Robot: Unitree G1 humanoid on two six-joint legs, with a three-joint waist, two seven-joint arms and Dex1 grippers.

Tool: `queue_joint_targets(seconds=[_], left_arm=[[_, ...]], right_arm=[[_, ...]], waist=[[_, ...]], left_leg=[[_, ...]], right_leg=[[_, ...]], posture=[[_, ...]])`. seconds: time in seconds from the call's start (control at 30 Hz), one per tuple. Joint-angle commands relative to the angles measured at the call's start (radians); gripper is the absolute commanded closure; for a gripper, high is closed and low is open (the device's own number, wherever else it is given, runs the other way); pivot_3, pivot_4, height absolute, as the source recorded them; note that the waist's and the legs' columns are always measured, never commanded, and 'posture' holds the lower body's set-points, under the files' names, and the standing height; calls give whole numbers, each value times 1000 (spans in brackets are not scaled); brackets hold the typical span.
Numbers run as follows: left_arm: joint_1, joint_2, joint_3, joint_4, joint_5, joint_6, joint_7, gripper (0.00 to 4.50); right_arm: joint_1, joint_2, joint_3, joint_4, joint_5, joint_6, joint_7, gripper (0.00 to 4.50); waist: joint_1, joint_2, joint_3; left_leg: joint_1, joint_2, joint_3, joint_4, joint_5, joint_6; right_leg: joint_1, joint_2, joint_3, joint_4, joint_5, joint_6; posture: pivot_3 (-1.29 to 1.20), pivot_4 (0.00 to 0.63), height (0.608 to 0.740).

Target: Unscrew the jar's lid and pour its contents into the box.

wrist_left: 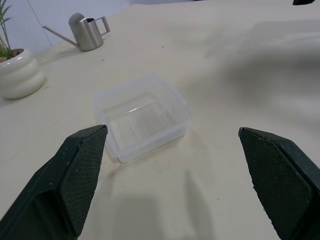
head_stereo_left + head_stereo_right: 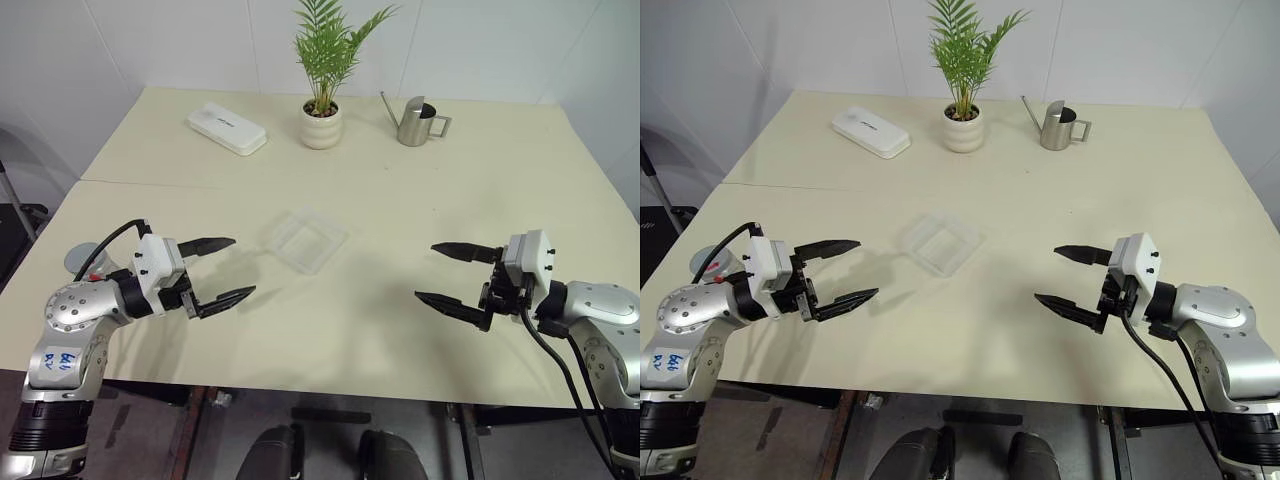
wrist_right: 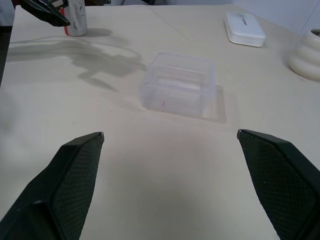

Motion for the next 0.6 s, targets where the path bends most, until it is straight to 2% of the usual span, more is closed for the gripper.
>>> queue_joint_targets(seconds=[0.03,0.27,0.37,0.43,0.5,0.6], left_arm=[[36,-3,44,-55,3,-17,33,21],[206,-61,119,-149,29,-40,156,21],[326,-125,186,-218,38,-34,257,21],[436,-204,230,-281,52,-35,346,21],[543,-322,275,-318,77,-41,470,21],[606,-468,309,-351,104,-37,634,21]], right_arm=[[-35,3,7,36,-8,-40,21,0],[-144,38,85,151,-19,-74,95,0],[-212,71,116,190,-11,-76,120,0],[-273,109,140,210,-5,-68,124,0],[-339,162,170,217,11,-56,130,0],[-395,226,203,220,16,-46,133,0]], waist=[[-2,0,0],[-6,0,0],[-13,0,0],[-17,0,0],[-22,0,0],[-25,0,0]], left_leg=[[0,0,0,0,0,0],[0,3,1,0,-1,-1],[0,4,1,1,-1,-1],[0,4,0,1,-2,-1],[0,5,1,2,-3,-2],[0,7,1,2,-4,-1]], right_leg=[[0,0,0,0,0,0],[0,0,0,0,1,-2],[0,0,0,-2,1,-2],[1,0,0,-2,1,-2],[1,0,0,-2,2,-3],[1,0,0,-3,2,-3]], posture=[[0,150,740],[0,150,740],[0,150,740],[0,150,740],[0,150,740],[0,150,740]])
